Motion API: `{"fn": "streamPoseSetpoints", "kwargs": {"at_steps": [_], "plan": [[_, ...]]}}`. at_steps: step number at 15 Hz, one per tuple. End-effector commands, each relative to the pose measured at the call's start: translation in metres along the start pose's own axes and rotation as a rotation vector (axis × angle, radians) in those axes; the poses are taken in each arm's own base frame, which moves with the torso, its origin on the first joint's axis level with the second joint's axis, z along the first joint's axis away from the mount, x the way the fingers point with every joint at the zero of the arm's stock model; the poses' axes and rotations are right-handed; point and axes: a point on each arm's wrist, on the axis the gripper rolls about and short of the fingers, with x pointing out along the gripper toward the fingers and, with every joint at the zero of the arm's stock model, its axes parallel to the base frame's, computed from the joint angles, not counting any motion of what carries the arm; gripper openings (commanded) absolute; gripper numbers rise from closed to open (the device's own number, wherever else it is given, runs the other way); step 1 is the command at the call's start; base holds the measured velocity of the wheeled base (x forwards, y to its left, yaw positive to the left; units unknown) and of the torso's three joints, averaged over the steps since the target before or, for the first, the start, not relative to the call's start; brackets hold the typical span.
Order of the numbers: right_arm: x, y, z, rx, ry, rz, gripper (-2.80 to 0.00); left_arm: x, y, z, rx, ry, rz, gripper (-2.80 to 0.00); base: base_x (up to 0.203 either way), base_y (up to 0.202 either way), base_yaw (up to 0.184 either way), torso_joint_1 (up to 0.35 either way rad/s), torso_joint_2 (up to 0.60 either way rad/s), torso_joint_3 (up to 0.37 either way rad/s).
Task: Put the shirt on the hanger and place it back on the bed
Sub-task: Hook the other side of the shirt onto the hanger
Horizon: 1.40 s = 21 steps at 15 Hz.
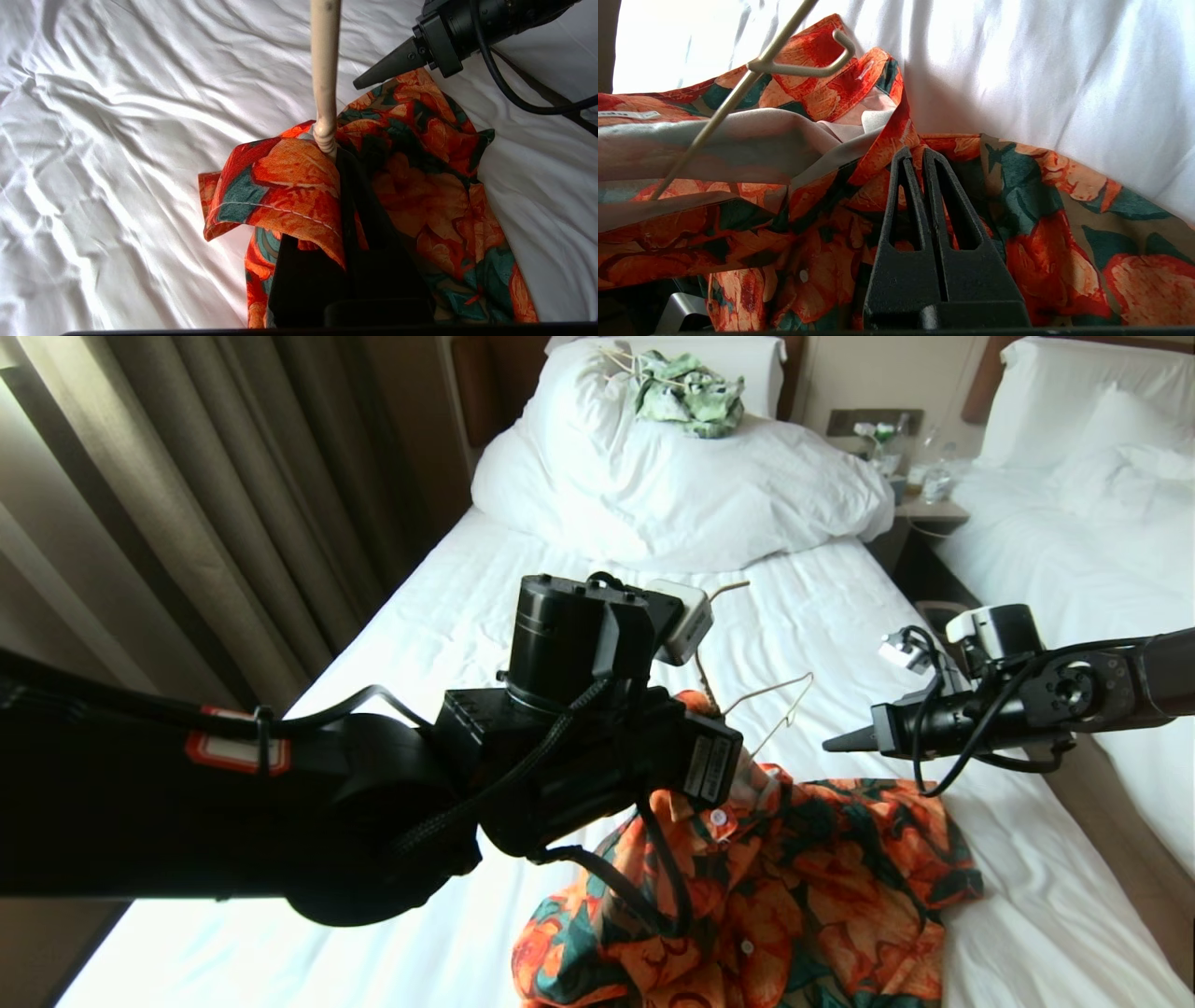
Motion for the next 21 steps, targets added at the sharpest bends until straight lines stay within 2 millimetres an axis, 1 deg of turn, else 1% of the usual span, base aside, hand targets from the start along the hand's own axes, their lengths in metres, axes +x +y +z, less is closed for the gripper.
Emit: {"fn": "streamPoseSetpoints", "kwargs": {"at_steps": [1, 2, 3, 5, 6, 8, 12, 21], "plan": [[0.006, 0.002, -0.004, 0.004, 0.021, 0.014, 0.00, -0.001, 0.001, 0.012, -0.008, -0.038, 0.006, -2.80, 0.000, 0.000, 0.000, 0.000, 0.00, 0.000], [0.009, 0.003, -0.005, 0.005, 0.027, 0.021, 0.00, -0.003, 0.002, 0.017, -0.010, -0.054, 0.006, -2.80, 0.000, 0.000, 0.000, 0.000, 0.00, 0.000], [0.016, 0.002, -0.006, 0.022, 0.041, 0.027, 0.00, -0.005, 0.002, 0.019, -0.007, -0.056, 0.007, -2.80, 0.000, 0.000, 0.000, 0.000, 0.00, 0.000], [0.030, 0.007, -0.006, 0.085, 0.055, 0.045, 0.00, -0.008, 0.003, 0.022, -0.004, -0.060, 0.008, -2.80, 0.000, 0.000, 0.000, 0.000, 0.00, 0.000], [0.033, 0.009, -0.006, 0.090, 0.059, 0.050, 0.00, -0.011, 0.003, 0.024, -0.002, -0.067, 0.007, -2.80, 0.000, 0.000, 0.000, 0.000, 0.00, 0.000], [0.036, 0.013, -0.007, 0.108, 0.065, 0.057, 0.00, -0.014, 0.003, 0.026, 0.002, -0.075, 0.006, -2.80, 0.000, 0.000, 0.000, 0.000, 0.00, 0.000], [0.045, 0.020, -0.006, 0.142, 0.023, 0.080, 0.00, -0.016, 0.004, 0.028, 0.001, -0.081, 0.005, -2.80, 0.000, 0.000, 0.000, 0.000, 0.00, 0.000], [0.056, 0.032, -0.016, 0.137, 0.068, 0.110, 0.00, -0.016, 0.003, 0.028, 0.002, -0.081, 0.007, -2.80, 0.000, 0.000, 0.000, 0.000, 0.00, 0.000]]}}
